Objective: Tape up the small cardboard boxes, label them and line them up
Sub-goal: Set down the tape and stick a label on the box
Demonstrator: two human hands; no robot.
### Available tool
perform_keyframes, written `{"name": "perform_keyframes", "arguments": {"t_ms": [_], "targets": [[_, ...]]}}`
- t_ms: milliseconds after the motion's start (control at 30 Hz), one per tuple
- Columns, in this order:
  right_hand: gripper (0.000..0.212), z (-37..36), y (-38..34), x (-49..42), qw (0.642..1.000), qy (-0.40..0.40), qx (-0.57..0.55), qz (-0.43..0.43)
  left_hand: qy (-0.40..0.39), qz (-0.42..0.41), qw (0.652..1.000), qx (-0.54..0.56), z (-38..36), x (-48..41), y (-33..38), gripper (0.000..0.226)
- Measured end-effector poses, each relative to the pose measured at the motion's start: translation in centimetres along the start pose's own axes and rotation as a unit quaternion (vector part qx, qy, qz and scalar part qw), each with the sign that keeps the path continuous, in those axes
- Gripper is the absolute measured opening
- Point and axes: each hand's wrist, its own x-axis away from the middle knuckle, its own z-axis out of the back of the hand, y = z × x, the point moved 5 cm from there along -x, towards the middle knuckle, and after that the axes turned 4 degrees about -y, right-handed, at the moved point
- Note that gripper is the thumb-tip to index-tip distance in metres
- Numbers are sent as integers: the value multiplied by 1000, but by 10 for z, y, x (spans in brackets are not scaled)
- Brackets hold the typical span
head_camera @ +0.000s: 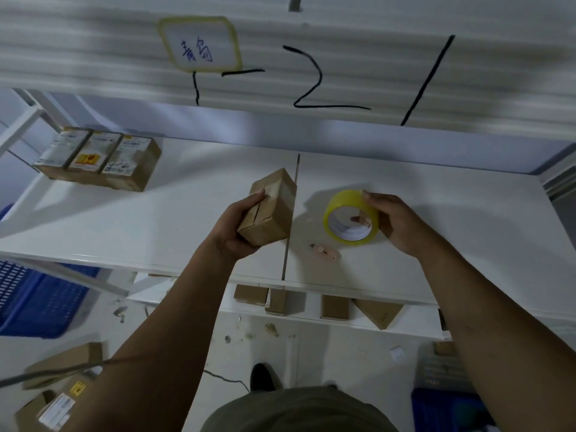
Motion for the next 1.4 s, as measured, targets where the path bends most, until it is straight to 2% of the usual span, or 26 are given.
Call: {"name": "perform_keyframes", "arguments": {"t_ms": [67,133,200,267,400,500,600,700,767,833,900,933,1033,1067,1167,1233,1333,1400], "targets": [[63,6,-5,4,1000,-3,11,2,7,-9,1000,-16,8,2,3,47],[64,14,-10,6,990,17,142,-5,17,-20,999,-33,11,3,4,50],[71,29,-11,2,946,65,317,-33,32,-25,998,-43,13,1,3,48],[76,44,-9,0,887,131,437,-73,46,-18,997,-57,11,-3,-1,47],[71,48,-3,-3,802,171,555,-142,79,-6,992,-99,2,-22,-16,51],[65,48,4,-5,746,176,622,-164,132,3,972,-194,-3,-35,-21,72],[59,49,12,-7,714,170,655,-179,191,-6,931,-310,-9,-46,-21,58],[61,44,12,-14,690,152,683,-184,176,9,917,-358,-21,-58,-30,57],[59,40,12,-21,673,135,700,-197,170,-15,910,-377,-25,-66,-31,58],[54,37,12,-27,659,124,712,-208,183,-32,902,-390,-23,-72,-28,73],[48,33,15,-32,648,115,722,-213,217,-21,887,-408,-10,-78,-26,96],[44,31,16,-34,643,110,728,-213,228,-8,882,-412,-5,-79,-27,99],[41,28,17,-36,635,98,736,-211,224,-2,882,-416,-4,-75,-26,73],[42,28,17,-36,635,95,736,-215,222,-2,880,-421,-4,-75,-26,72],[34,25,16,-37,621,92,746,-221,237,8,857,-458,2,-75,-33,104],[30,23,15,-37,611,91,758,-211,255,2,834,-489,9,-78,-39,114],[45,18,13,-37,625,98,756,-165,266,-20,822,-504,4,-72,-41,101],[48,10,9,-36,636,119,756,-97,268,-29,816,-511,3,-71,-41,94]]}}
